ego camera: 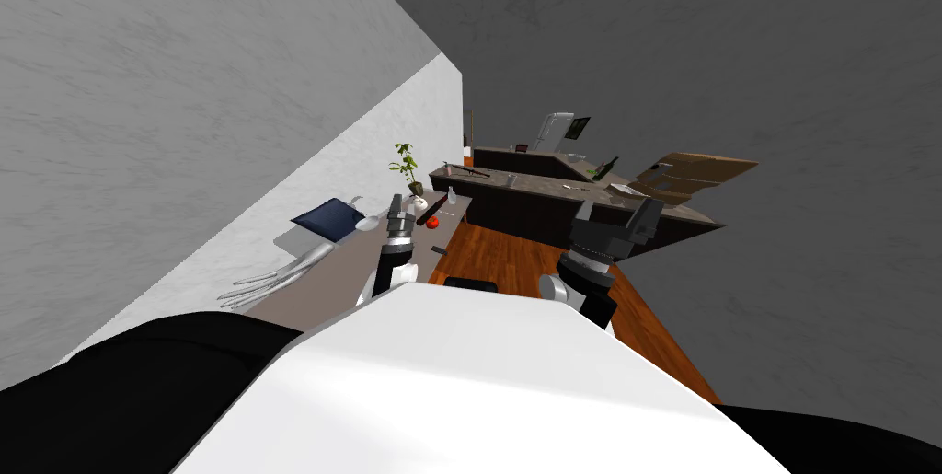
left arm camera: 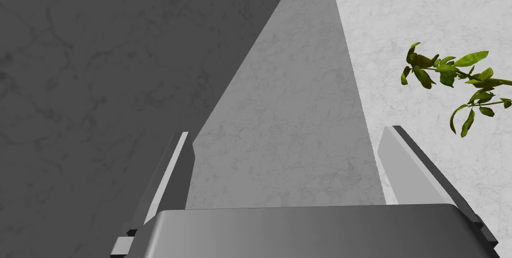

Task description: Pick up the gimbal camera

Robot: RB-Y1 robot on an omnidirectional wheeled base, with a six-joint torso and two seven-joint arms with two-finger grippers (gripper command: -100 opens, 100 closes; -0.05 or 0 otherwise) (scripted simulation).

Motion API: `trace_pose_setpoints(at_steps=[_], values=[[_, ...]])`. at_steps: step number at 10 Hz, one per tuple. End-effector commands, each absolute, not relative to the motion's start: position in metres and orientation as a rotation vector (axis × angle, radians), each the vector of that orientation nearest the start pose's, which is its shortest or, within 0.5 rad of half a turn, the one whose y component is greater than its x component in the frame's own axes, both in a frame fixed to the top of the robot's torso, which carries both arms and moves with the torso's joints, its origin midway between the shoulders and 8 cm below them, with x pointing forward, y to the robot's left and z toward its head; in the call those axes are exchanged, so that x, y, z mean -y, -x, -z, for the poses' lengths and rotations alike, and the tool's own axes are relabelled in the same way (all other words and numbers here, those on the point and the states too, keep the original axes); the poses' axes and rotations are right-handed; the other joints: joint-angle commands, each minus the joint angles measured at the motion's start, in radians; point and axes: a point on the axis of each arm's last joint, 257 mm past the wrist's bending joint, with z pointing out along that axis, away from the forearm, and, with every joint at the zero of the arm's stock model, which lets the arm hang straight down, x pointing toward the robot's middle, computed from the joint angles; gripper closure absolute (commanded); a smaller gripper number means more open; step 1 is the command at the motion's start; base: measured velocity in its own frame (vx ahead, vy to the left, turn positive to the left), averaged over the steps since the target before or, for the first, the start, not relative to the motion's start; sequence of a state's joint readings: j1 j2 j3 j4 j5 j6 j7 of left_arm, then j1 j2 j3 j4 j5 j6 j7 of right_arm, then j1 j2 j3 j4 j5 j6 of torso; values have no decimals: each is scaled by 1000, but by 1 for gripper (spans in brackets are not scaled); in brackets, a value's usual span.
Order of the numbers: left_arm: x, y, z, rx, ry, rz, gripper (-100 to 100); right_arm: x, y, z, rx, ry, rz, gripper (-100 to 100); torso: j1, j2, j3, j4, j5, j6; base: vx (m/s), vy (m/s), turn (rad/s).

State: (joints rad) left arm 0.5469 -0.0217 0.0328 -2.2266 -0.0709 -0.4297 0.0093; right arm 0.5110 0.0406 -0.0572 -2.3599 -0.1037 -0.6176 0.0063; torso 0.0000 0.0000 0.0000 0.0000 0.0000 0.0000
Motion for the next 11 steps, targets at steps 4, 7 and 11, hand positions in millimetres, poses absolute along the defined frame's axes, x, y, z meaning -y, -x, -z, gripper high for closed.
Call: trace_pose_setpoints(at_steps=[4, 7, 11], values=[[-291, -379, 67, -870, 801, 1169, -100, 308, -296, -76, -383, -580, -1330, 0, -9, 3, 2, 1, -2, 0, -34, -105, 32], [-290, -397, 107, -973, 866, 1155, -100, 308, -296, -76, -384, -580, -1330, 0, -5, 2, 1, 0, -1, 0, -32, -77, 37], [-290, -423, 174, -1123, 983, 1121, -100, 308, -296, -76, -384, -580, -1330, 0, -5, 2, 1, 0, -1, 0, -35, -72, 28]])
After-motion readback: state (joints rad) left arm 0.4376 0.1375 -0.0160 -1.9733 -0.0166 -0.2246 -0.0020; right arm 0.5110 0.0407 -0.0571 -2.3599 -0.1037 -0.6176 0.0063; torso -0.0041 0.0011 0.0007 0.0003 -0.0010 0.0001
